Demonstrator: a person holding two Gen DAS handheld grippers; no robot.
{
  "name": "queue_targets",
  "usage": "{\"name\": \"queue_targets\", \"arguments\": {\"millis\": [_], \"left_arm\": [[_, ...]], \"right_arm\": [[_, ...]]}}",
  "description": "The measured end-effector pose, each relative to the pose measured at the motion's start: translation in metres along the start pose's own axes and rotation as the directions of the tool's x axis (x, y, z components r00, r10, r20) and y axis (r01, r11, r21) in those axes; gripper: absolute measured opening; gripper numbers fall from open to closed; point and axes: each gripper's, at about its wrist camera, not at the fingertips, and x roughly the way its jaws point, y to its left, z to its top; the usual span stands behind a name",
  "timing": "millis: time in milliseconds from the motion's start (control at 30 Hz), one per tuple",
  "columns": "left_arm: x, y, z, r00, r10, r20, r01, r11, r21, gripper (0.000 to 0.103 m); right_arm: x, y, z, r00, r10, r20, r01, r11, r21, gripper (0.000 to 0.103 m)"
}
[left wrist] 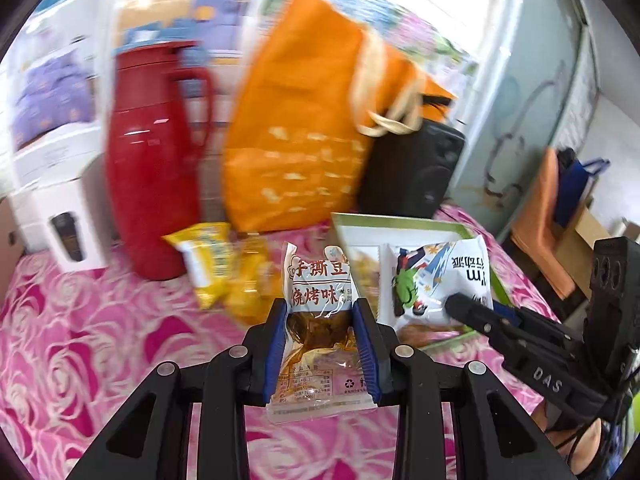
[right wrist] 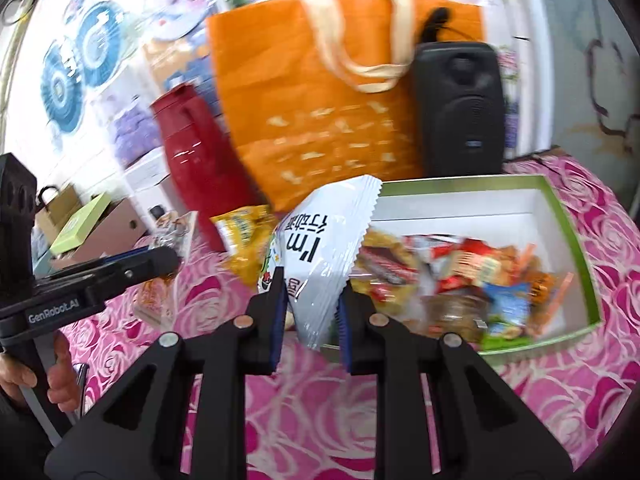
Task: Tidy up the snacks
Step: 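Carry both bags into the green box and open both tools to release them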
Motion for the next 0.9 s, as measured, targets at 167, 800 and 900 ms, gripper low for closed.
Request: {"name": "queue_targets", "arguments": {"millis": [167, 800, 900], "left_arm": [[0.031, -0.043, 0.002, 0.997, -0.063, -0.046, 0.065, 0.997, 0.045, 0.033], [0.124, -0.106, 0.014, 0.982, -0.094, -0.164, 0.112, 0.988, 0.106, 0.033], [0.135, -0.105, 0.013, 0.981, -0.077, -0.179, 0.098, 0.989, 0.11, 0.034]], "right_arm": [[-0.019, -0.058, -0.003, 0.994, -0.108, 0.026, 0.105, 0.989, 0.103, 0.024], [0.002, -0.153, 0.011, 0.985, -0.162, 0.059, 0.139, 0.949, 0.283, 0.024], [0.018, -0.157, 0.012, 0.986, -0.162, 0.049, 0.143, 0.953, 0.268, 0.027]]}}
